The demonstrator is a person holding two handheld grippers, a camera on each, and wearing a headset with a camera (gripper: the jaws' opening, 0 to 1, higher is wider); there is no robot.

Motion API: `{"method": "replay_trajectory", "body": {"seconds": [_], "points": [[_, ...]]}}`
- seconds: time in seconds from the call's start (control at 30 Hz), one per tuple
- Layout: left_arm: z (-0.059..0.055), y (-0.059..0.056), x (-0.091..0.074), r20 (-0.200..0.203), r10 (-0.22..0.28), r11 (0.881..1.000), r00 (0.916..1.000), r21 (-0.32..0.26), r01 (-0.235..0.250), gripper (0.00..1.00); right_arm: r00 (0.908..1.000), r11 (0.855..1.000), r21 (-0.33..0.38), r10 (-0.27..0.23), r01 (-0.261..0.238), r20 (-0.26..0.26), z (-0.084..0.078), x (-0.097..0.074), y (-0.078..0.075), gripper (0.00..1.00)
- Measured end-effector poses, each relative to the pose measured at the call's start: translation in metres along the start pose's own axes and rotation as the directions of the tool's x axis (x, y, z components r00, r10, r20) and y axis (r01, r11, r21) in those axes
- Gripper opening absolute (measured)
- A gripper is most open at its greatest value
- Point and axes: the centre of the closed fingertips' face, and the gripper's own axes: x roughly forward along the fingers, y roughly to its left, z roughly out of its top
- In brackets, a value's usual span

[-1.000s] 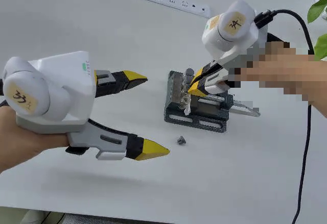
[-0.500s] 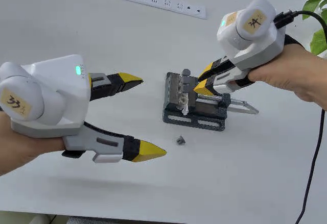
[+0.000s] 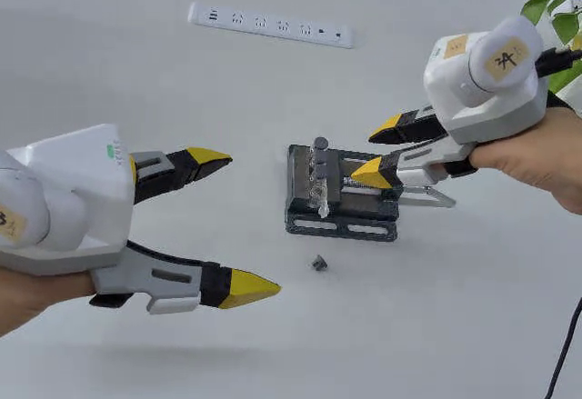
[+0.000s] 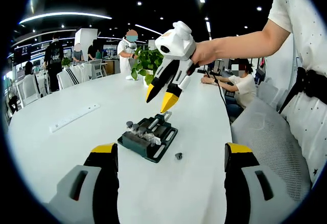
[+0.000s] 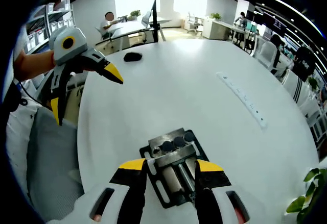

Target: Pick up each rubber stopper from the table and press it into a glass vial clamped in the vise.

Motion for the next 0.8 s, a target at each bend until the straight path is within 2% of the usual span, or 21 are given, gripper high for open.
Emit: {"method": "replay_trajectory", "body": {"seconds": [0.2, 0.33, 0.5, 0.8], "points": [[0.001, 0.000, -0.003, -0.017, 0.011, 1.000, 0.9998, 0.009, -0.011, 0.89, 0.9973, 0.999, 0.038, 0.003, -0.006, 0.073, -0.008, -0.010, 0.010, 0.43], [0.000, -0.003, -0.004, -0.031, 0.010, 1.000, 0.9995, 0.014, -0.009, 0.89, 0.9951, 0.998, 0.056, 0.005, -0.010, 0.098, -0.016, -0.015, 0.017, 0.48], [0.001, -0.005, -0.005, -0.040, 0.014, 1.000, 0.9991, 0.015, -0.013, 0.90, 0.9889, 0.997, 0.080, 0.009, -0.022, 0.148, -0.023, -0.020, 0.025, 0.54], [0.002, -0.006, -0.006, -0.055, 0.012, 1.000, 0.9984, 0.020, -0.011, 0.91, 0.9724, 0.994, 0.092, 0.035, -0.058, 0.231, -0.033, -0.019, 0.056, 0.68]]}}
